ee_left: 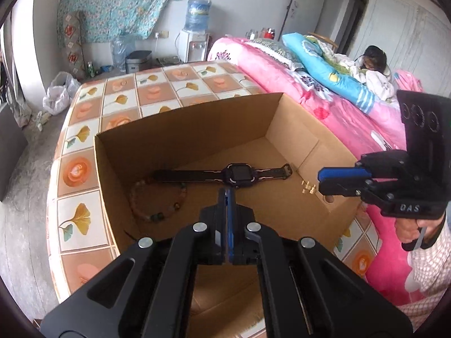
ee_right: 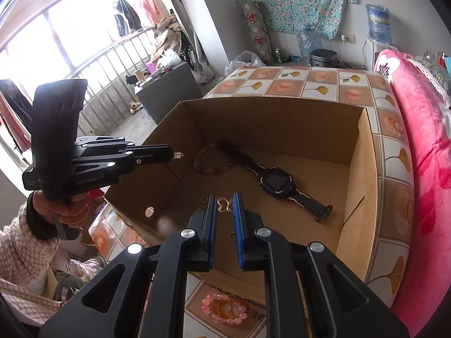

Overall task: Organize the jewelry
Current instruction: 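Open the right gripper to drop the gold flower charm into the box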

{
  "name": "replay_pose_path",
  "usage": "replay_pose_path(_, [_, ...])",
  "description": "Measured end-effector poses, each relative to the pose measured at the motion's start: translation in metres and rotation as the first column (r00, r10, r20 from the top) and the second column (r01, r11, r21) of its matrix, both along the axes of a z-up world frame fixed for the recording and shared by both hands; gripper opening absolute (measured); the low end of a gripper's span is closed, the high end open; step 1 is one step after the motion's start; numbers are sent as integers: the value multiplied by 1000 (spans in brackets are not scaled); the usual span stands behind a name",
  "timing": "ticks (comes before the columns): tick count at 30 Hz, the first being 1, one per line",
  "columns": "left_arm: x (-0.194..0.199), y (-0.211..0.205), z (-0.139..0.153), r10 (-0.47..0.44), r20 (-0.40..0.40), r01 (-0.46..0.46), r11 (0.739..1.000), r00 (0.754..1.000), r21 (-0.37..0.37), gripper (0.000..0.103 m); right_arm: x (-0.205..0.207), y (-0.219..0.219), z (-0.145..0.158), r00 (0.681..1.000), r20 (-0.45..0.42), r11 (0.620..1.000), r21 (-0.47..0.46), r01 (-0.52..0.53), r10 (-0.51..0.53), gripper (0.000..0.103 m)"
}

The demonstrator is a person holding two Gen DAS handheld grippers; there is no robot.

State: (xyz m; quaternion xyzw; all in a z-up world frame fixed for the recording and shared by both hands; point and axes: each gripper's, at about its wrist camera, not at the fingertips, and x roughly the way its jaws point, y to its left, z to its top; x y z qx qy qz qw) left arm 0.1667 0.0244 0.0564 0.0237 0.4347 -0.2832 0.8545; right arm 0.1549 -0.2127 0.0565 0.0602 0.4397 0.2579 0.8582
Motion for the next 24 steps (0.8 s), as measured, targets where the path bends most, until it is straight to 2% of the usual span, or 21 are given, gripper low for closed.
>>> replay_pose_path(2, [10, -4, -11, 10, -28, -10, 1000, 1000, -10, 3, 4, -2, -5, 1000, -10, 1000, 5, 9, -9, 13])
replay_pose_path(6, [17, -6, -19, 29, -40, -30, 999, 999, -34, 17, 9, -5, -9, 1000, -15, 1000, 18, 20, -20, 14])
replay_pose_path(13, [10, 2, -11, 77, 8, -77, 995, 997, -65, 21, 3, -7, 3, 999, 25, 999, 34, 27, -28, 22])
replay_pose_path(16, [-12, 8, 6, 87, 77, -81, 994, 993, -75, 26, -12, -7, 18, 996, 84, 999, 38, 28, -31, 23])
replay_pose_path(19, [-49, 17, 26, 82, 167, -67, 993, 983, -94, 37, -38, -12, 38, 986, 165, 997, 66, 27, -37, 24])
replay_pose_path(21, [-78, 23, 34, 70, 212, -47, 992, 975, -114, 47, -60, -17, 48, 975, 216, 996, 90, 25, -44, 26])
replay_pose_path(24, [-122, 31, 39, 49, 262, -23, 995, 964, -102, 56, -93, -28, 57, 961, 270, 993, 111, 32, -61, 27])
